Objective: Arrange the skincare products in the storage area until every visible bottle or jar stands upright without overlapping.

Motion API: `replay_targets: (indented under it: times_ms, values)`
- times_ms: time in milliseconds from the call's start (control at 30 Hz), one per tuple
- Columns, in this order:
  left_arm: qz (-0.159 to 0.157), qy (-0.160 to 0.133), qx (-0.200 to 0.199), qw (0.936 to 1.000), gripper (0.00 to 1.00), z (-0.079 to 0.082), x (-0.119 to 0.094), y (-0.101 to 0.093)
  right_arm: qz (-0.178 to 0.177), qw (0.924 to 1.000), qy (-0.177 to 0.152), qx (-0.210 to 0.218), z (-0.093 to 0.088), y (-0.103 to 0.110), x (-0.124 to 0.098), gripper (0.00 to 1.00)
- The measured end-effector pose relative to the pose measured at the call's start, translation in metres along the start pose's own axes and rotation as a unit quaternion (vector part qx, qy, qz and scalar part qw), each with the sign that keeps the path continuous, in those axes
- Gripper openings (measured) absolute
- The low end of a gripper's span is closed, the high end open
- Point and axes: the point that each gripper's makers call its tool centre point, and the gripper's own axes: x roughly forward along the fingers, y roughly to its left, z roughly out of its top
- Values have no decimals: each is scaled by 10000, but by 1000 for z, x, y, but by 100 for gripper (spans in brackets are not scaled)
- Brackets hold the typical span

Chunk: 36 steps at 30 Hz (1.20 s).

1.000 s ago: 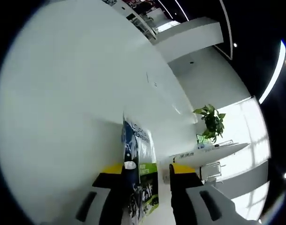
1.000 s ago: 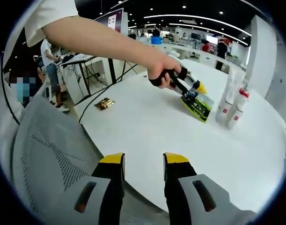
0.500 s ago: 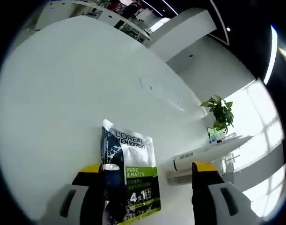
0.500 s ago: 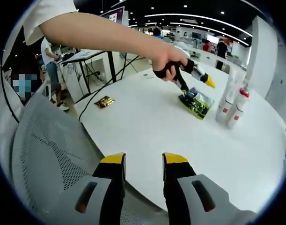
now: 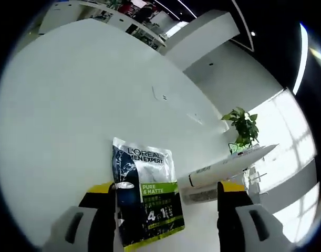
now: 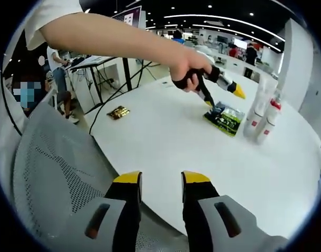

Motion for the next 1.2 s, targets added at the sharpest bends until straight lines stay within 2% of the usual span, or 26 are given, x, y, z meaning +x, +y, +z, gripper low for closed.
replay_targets:
  times_ms: [133, 233, 333, 433, 500, 600, 667, 700, 800, 867, 900, 1000, 1033, 1067, 1100, 1200]
  values:
    - [35, -73, 39, 10000, 79, -1, -10, 1, 12, 10000, 0, -33, 0, 1, 0, 27]
    - [14, -180, 31, 9998, 78, -3, -23, 0, -2, 10000, -1, -53, 0, 1, 0, 26]
    - [-131, -281, 53, 9995, 76, -9, -46, -8, -18, 10000, -17, -68, 1, 0, -1, 26]
    - [-293, -312, 504, 9978, 76, -15, -70, -13, -21, 10000, -36, -81, 2, 0, -1, 26]
    - [-353, -244, 867, 9953, 76, -30, -94, -16, -4, 10000, -52, -84, 3, 1, -1, 26]
    - [-290, -94, 1401, 9897, 77, -51, -126, -9, 17, 9998, -95, -154, 4, 3, -2, 26]
    - [-124, -47, 1715, 9851, 77, -65, -149, 2, 44, 9998, -102, -194, 5, 5, -2, 26]
    - [-101, 86, 1887, 9819, 77, -76, -161, 6, 44, 9997, -103, -213, 5, 5, -2, 26]
    - [36, 227, 2156, 9762, 76, -93, -184, 15, 58, 9996, -147, -249, 6, 6, -3, 25]
    - [408, 360, 2392, 9695, 76, -103, -206, 31, 56, 9995, -142, -284, 6, 6, -3, 25]
    - [595, 432, 2499, 9655, 76, -106, -214, 39, 61, 9995, -142, -293, 6, 6, -3, 25]
    - [850, 634, 2861, 9523, 75, -116, -238, 57, 73, 9993, -162, -344, 7, 8, -4, 25]
    - [953, 725, 3043, 9450, 74, -120, -246, 65, 74, 9992, -165, -351, 7, 8, -4, 25]
    - [1035, 797, 3119, 9411, 74, -123, -252, 71, 72, 9991, -188, -386, 8, 9, -4, 25]
    - [1170, 970, 3269, 9328, 74, -128, -260, 81, 73, 9990, -195, -403, 8, 9, -4, 25]
    - [1384, 1157, 3410, 9226, 74, -135, -275, 97, 45, 9986, -222, -471, 9, 9, -5, 25]
